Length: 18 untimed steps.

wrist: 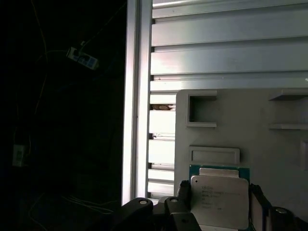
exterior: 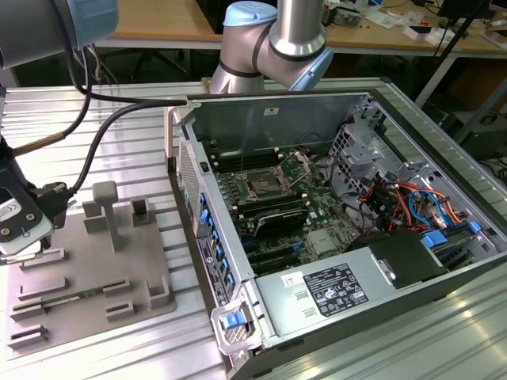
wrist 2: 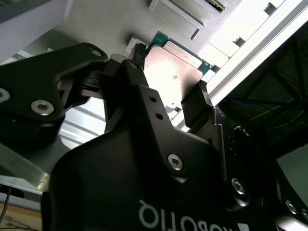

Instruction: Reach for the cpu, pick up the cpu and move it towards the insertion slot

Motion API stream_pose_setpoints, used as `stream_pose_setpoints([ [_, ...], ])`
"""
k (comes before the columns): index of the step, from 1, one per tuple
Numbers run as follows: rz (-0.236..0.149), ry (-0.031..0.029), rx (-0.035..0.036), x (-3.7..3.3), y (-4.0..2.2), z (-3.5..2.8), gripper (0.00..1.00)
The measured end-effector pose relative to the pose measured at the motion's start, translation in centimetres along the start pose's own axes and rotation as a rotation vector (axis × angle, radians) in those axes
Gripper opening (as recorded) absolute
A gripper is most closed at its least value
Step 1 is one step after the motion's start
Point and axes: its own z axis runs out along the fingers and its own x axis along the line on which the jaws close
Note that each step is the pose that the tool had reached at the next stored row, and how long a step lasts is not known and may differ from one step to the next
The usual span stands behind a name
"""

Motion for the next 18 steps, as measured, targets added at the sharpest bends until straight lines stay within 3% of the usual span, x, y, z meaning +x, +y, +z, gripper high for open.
stream_pose_setpoints([
  [18, 0.000, 0.0000, 0.0000, 0.00, 0.01, -0.29, 0.55],
])
